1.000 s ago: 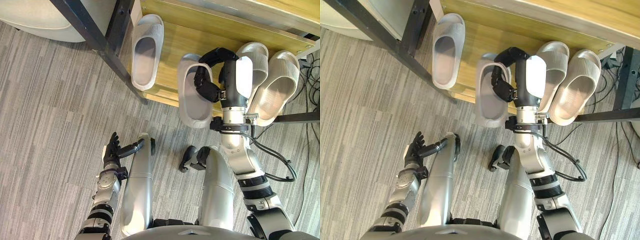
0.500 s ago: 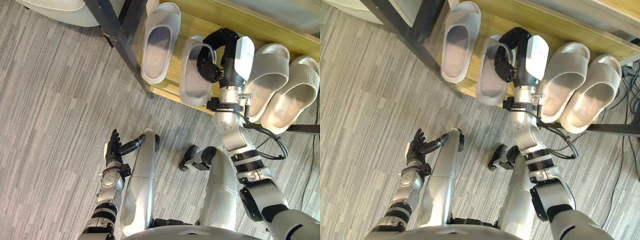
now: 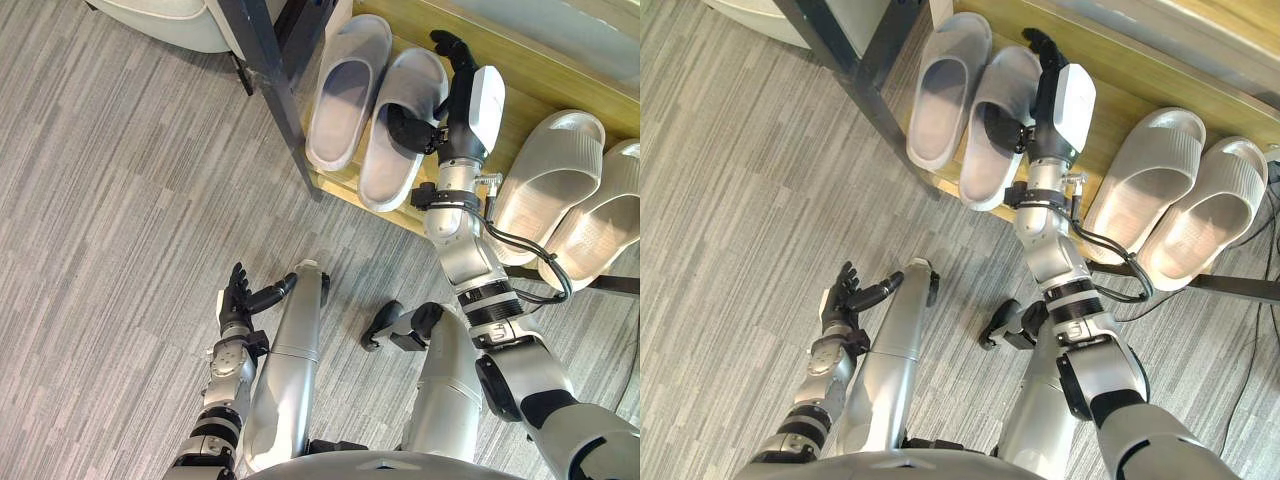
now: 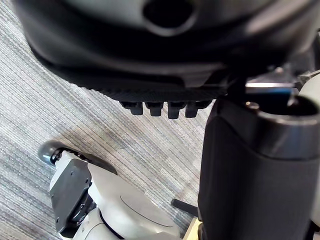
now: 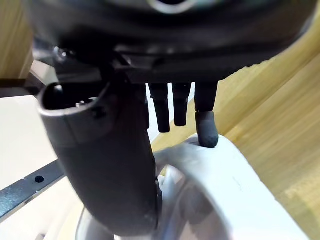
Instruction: Organize the slippers on the shoe rack
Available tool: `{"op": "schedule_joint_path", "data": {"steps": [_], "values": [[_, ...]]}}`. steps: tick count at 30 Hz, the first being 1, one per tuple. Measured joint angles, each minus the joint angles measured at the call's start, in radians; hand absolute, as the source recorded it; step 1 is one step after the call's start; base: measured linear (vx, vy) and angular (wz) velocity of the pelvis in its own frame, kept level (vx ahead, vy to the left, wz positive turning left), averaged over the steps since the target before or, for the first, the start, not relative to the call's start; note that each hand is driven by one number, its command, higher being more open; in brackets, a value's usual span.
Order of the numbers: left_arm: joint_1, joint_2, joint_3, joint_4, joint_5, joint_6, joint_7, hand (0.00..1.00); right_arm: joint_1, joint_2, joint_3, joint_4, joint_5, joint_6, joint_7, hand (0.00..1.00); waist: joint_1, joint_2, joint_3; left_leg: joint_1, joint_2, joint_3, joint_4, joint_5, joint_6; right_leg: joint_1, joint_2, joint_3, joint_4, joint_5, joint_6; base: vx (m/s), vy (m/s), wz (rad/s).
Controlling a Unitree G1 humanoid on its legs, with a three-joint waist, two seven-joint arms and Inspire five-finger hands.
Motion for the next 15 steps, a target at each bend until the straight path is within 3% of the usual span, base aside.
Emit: {"op": "schedule_joint_path", "data": {"steps": [15], "values": [[0.0, -0.002, 0.0, 0.006, 0.0, 0.017, 0.002, 1.0, 0.115, 0.019, -0.007, -0.1, 0.003, 0.0, 0.009, 1.0, -0.003, 0.011, -0.006, 0.009, 0.003, 0.003, 0.003, 0.0, 0.001, 0.009, 0.002, 0.002, 0.002, -0.003, 0.001, 0.0, 0.0, 0.0]]}}
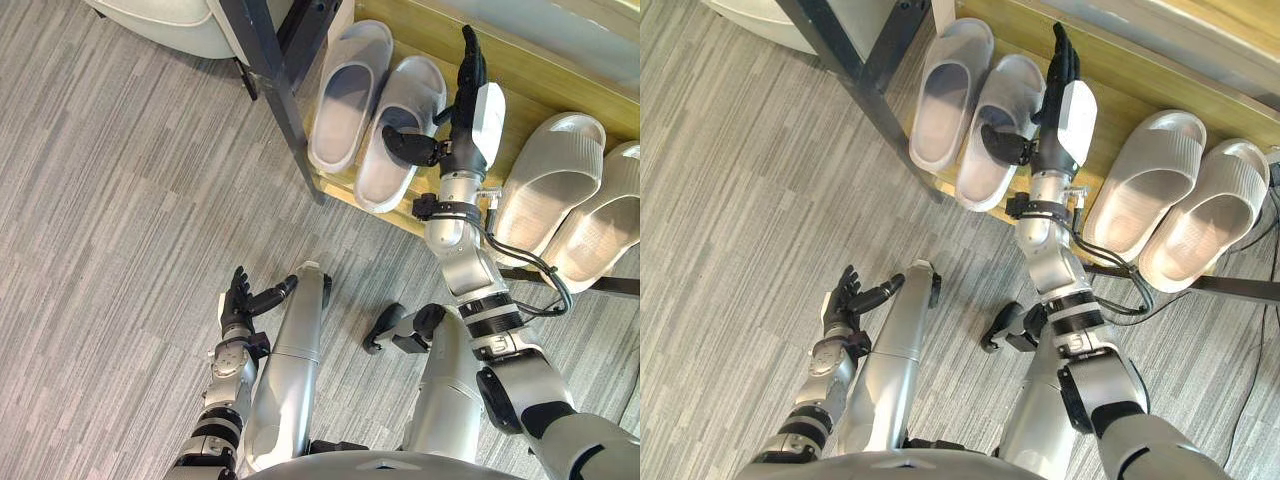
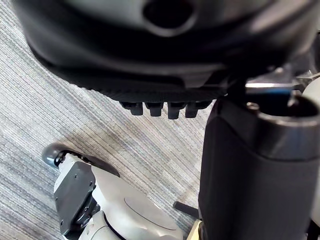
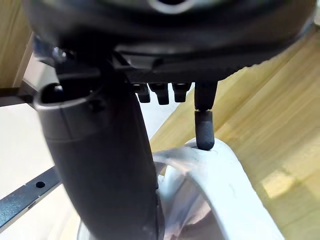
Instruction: Organize the slippers on the shoe rack
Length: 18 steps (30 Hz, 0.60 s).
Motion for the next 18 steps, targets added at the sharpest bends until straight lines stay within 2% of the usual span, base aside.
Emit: {"op": "schedule_joint_path", "data": {"steps": [18], "values": [[-0.004, 0.002, 0.011, 0.0, 0.0, 0.018, 0.004, 1.0, 0.183, 0.06, 0.0, -0.204, -0.007, -0.01, 0.027, 1.0, -0.004, 0.001, 0.0, 0.019, 0.023, 0.016, -0.007, -0.001, 0.002, 0.016, 0.014, 0.004, -0.013, 0.0, 0.001, 0.0, 0.001, 0.0]]}}
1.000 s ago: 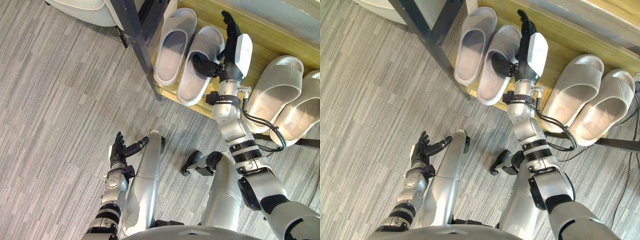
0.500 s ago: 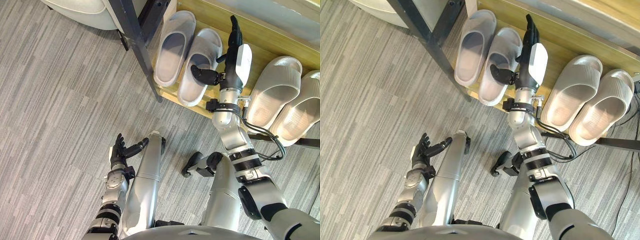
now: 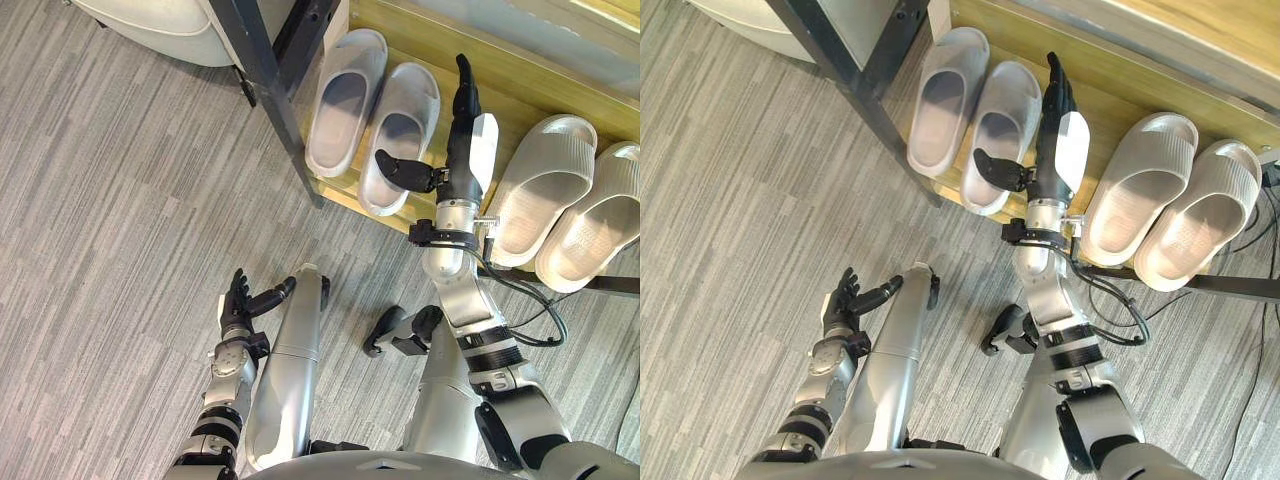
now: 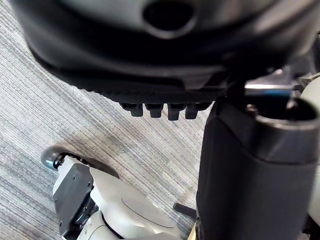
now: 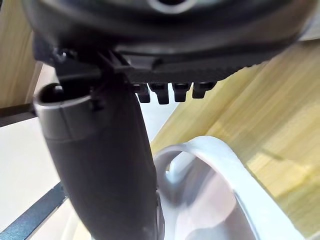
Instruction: Organize the slippers on the shoe rack
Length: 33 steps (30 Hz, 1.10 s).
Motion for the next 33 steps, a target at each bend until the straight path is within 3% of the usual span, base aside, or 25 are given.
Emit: {"op": "schedule_joint_path", "data": {"steps": [9, 16, 24, 33], "values": [[0.001, 0.004, 0.003, 0.0, 0.002, 0.005, 0.006, 1.0, 0.169, 0.116, -0.001, -0.147, 0.032, -0.057, -0.001, 1.0, -0.01, 0.0, 0.001, 0.025, 0.01, 0.005, -0.018, -0.001, 0.0, 0.019, 0.012, 0.004, -0.022, 0.003, 0.011, 0.01, 0.001, -0.02], [0.003, 0.011, 0.01, 0.0, 0.003, 0.023, 0.01, 1.0, 0.311, 0.21, -0.002, -0.141, 0.315, -0.107, 0.074, 1.0, -0.026, 0.001, 0.004, 0.053, 0.022, 0.011, -0.029, -0.007, -0.002, 0.044, 0.023, 0.007, -0.038, 0.005, 0.012, 0.02, 0.001, -0.04], [0.003, 0.007, 0.033, -0.001, 0.002, 0.026, 0.008, 1.0, 0.322, 0.223, -0.01, -0.068, 0.602, -0.183, 0.193, 1.0, -0.032, -0.005, 0.011, 0.093, 0.027, 0.021, -0.031, -0.014, -0.003, 0.076, 0.026, 0.016, -0.041, 0.005, 0.013, 0.0, 0.001, -0.02], [0.003, 0.0, 0.052, -0.002, 0.002, 0.024, -0.014, 1.0, 0.25, 0.209, -0.012, 0.02, 0.75, -0.231, 0.3, 1.0, -0.032, -0.009, 0.013, 0.098, 0.027, 0.022, -0.033, -0.015, -0.003, 0.083, 0.025, 0.015, -0.043, 0.005, 0.013, 0.0, 0.0, 0.0]]}}
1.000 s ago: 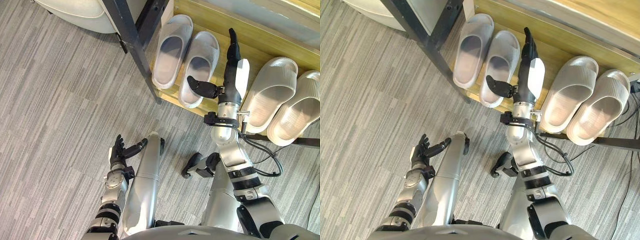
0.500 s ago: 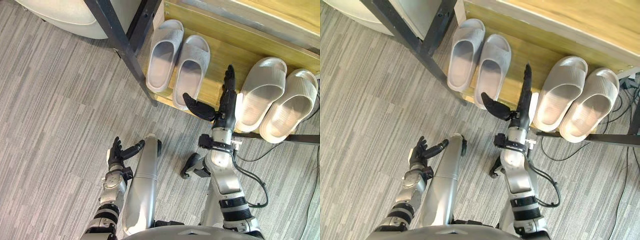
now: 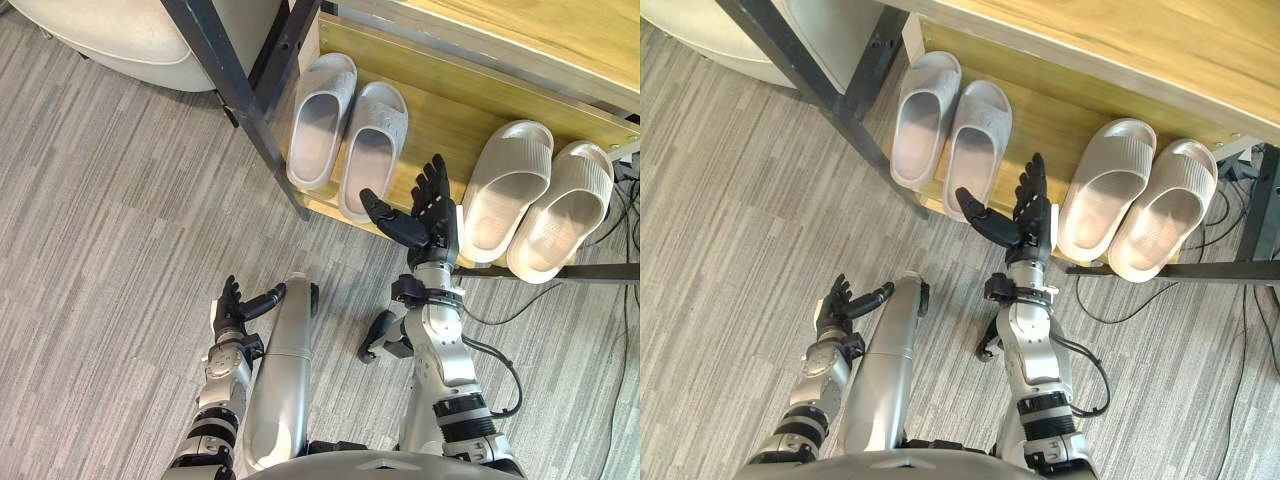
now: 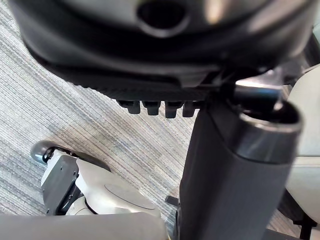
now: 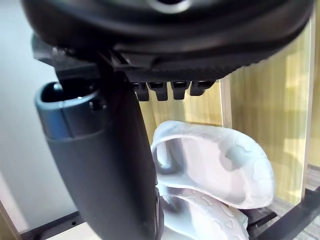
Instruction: Organize the slippers on the shoe rack
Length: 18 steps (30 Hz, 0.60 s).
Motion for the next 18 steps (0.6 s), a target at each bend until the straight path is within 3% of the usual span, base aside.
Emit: {"op": "schedule_joint_path", "data": {"steps": [4, 18], "values": [[-0.001, 0.0, 0.002, 0.0, 0.0, -0.002, -0.008, 1.0, -0.072, -0.019, 0.021, 0.059, 0.082, -0.006, 0.043, 1.0, 0.0, -0.001, 0.002, 0.002, 0.0, -0.001, -0.003, 0.0, -0.001, 0.003, -0.001, -0.002, -0.002, 0.0, 0.0, 0.0, 0.0, 0.0], [-0.006, -0.005, 0.003, -0.003, 0.0, -0.006, -0.022, 1.0, -0.149, -0.068, 0.055, 0.129, 0.104, -0.006, 0.058, 1.0, 0.002, 0.002, 0.01, 0.029, -0.001, -0.012, -0.035, 0.008, -0.01, 0.038, 0.0, -0.025, -0.029, 0.002, -0.004, 0.01, -0.007, 0.01]]}}
